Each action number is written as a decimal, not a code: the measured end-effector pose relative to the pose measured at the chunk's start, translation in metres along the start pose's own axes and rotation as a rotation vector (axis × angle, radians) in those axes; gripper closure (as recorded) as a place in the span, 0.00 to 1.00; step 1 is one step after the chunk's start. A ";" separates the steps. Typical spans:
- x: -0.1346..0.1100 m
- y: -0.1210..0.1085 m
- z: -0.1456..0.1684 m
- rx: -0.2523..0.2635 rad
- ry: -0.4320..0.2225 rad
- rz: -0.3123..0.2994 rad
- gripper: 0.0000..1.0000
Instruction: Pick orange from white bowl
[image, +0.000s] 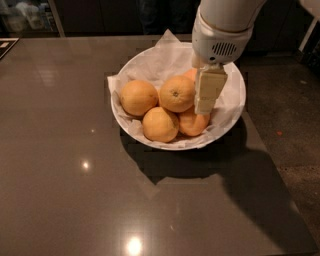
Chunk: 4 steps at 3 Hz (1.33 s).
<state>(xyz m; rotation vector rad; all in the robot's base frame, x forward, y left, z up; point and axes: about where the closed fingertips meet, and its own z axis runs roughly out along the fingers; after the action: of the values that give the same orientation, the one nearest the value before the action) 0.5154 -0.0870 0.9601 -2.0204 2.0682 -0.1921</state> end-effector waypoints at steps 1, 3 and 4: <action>-0.004 -0.002 0.005 -0.009 0.001 -0.011 0.29; -0.013 -0.007 0.026 -0.036 0.032 -0.071 0.28; -0.018 -0.011 0.037 -0.054 0.044 -0.099 0.29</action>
Offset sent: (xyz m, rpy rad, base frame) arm 0.0084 0.0145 -0.0263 -0.0687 0.0629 0.0752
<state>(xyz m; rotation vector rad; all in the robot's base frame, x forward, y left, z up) 0.5358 -0.0669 0.9284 -2.1708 2.0215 -0.2019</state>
